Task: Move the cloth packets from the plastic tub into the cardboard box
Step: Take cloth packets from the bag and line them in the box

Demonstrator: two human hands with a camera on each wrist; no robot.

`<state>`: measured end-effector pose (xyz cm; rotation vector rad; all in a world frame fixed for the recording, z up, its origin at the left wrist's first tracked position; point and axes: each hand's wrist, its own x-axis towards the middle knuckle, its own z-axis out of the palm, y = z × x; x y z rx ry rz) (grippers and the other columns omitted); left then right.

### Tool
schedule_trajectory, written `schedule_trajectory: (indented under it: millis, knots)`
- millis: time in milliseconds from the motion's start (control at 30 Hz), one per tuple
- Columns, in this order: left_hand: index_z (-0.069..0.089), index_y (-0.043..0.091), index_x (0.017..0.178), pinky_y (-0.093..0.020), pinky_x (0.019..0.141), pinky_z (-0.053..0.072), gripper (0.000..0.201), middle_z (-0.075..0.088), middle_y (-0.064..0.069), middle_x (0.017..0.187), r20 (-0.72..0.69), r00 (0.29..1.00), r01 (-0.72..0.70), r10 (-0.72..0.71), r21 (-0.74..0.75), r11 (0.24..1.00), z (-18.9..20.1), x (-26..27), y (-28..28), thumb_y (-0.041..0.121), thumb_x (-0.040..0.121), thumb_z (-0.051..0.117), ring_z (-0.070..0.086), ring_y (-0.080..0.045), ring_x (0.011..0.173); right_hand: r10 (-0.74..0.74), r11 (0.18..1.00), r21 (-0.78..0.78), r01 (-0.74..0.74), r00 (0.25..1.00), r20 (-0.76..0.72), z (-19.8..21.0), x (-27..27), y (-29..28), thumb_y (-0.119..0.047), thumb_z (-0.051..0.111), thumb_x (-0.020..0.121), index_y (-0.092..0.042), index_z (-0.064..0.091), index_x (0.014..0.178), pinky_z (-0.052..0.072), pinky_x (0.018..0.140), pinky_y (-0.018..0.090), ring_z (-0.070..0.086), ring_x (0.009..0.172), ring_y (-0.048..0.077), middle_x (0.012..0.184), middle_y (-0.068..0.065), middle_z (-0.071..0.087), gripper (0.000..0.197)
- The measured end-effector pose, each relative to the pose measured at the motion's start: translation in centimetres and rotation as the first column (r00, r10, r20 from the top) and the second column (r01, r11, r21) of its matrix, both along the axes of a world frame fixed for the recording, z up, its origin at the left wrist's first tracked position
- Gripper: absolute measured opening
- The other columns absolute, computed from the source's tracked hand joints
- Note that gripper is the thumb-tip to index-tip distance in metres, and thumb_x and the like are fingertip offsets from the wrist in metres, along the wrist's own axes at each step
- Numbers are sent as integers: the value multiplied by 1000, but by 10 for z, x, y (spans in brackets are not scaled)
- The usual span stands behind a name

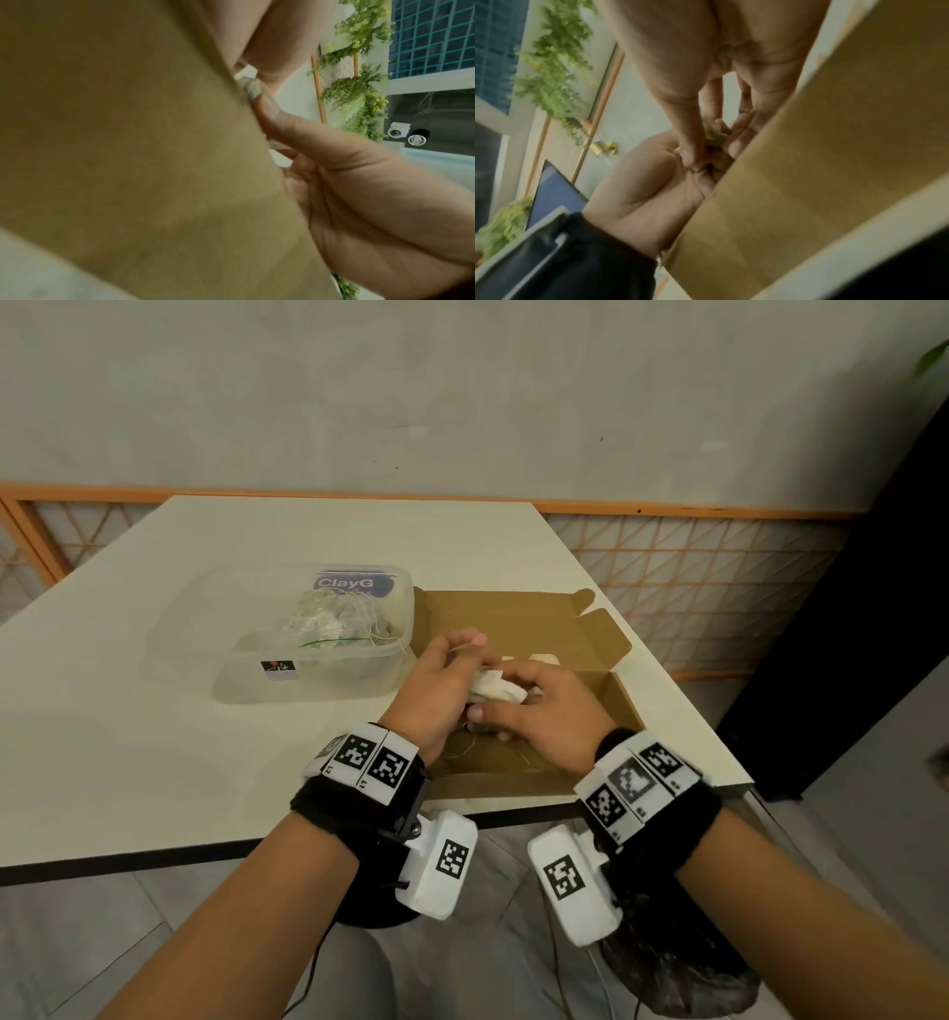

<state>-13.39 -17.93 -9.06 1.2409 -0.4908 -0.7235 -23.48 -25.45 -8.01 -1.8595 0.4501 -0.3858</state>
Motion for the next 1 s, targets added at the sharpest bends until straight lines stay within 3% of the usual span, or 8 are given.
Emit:
schedule_trajectory:
  millis: [100,267,367,533,733,833,933,1000]
  knots:
    - [51,19,106,-24,52,46,10,65,-3,93,-40,998,39,-40,-24,999,2,1,3,23,97,49,60,-16,72,-43,981,196,14,989,145,-12,-3,-2,-4,66,81,-18,67,94,51,58,17,59,59,6,72,1,67,19]
    - [49,11,119,-17,41,42,23,57,-5,88,-122,987,94,-106,-101,990,4,3,7,21,99,44,56,-7,50,-200,855,516,54,952,232,-14,-3,-9,-7,58,87,-5,66,88,51,52,18,59,56,9,66,5,67,8]
    - [56,15,109,-17,42,39,17,62,-1,88,-75,990,110,-116,-88,990,2,3,7,22,95,52,56,-5,52,-256,804,592,58,932,256,-14,-4,-13,-11,56,88,-7,66,87,49,51,16,57,54,8,65,2,64,10]
    - [67,17,93,-14,44,37,8,67,6,74,87,980,179,-179,7,984,-4,1,6,15,87,63,53,-4,56,-246,804,592,55,937,247,-16,-4,-17,-16,56,88,-14,64,95,41,49,17,51,51,5,65,-2,61,11]
    - [55,15,84,-14,44,41,14,60,-2,77,-130,988,64,-84,-151,987,-2,10,8,2,91,56,54,-6,59,-342,743,663,94,904,255,-13,-3,-19,-11,56,88,-18,60,84,40,53,16,52,60,7,69,-5,63,9]
    - [54,13,89,-16,52,50,17,61,-4,83,-165,980,80,-112,-189,979,-3,13,8,-4,90,53,60,-8,63,-316,751,657,65,909,271,-13,-5,-19,-8,56,87,-19,58,84,40,58,19,57,69,9,75,-5,67,11]
    - [53,1,100,-22,63,57,13,60,-12,92,-186,968,132,-169,-193,972,0,12,10,-5,92,45,62,-16,81,-264,790,613,16,911,316,-11,-6,-17,0,54,86,-17,56,92,39,53,17,62,66,6,76,-6,70,19]
    - [49,1,108,-23,65,58,23,57,-16,98,-200,961,150,-190,-197,969,0,13,10,-8,91,37,62,-18,85,-249,801,598,-2,908,336,-12,-6,-16,4,52,85,-17,54,90,40,51,16,63,67,6,76,-6,72,22]
